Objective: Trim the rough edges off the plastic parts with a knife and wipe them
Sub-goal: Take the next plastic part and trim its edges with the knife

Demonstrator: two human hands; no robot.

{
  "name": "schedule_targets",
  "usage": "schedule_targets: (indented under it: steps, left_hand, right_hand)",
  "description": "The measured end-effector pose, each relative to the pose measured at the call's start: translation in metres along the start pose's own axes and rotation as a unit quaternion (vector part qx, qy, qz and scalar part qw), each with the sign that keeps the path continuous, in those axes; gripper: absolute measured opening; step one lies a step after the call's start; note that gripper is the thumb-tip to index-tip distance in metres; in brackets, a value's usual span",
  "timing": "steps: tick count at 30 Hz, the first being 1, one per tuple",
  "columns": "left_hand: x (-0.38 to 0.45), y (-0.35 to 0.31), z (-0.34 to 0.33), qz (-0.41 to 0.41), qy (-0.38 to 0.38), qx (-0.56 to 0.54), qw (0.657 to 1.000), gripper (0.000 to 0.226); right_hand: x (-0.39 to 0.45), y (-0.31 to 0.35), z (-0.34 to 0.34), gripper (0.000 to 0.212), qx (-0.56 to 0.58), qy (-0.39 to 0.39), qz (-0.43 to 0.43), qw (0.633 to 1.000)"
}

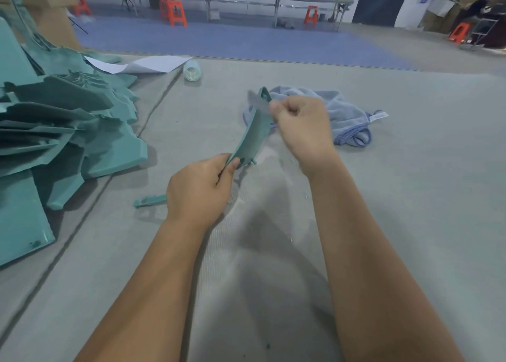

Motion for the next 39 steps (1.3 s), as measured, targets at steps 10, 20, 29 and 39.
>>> schedule_targets:
  steps: [10, 20, 29, 39]
  left_hand:
    - [-0.001, 0.003, -0.001, 0.003, 0.009, -0.004, 1.000, 0.030]
    - [0.001, 0.006, -0.002, 0.012, 0.000, 0.008, 1.000, 0.033]
    - [0.001, 0.005, -0.002, 0.006, 0.004, -0.007, 1.000, 0.036]
    - [0.000, 0.013, -0.004, 0.039, 0.016, -0.052, 0.998, 0.035]
  right_hand:
    - [0.021, -0.010, 0.019, 0.047, 0.025, -0.144, -0.041, 0.988]
    - [0.006, -0.020, 0.004, 0.036, 0.225, -0.067, -0.169, 0.957]
    - [-0.016, -0.009, -0.014, 0.030, 0.153, 0.161, -0.051, 0.974]
    - [0.005, -0.017, -0.002, 0.028, 0.159, 0.048, -0.046, 0.985]
Point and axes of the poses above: each hand's wrist, its own x-axis towards the middle knuckle, its own z-axis out of the back of the hand, y = z × x, the point moved 5 cm from there along x, towards the middle knuckle, and after that the axes turned 12 degrees about -y, right-handed, at the moved point
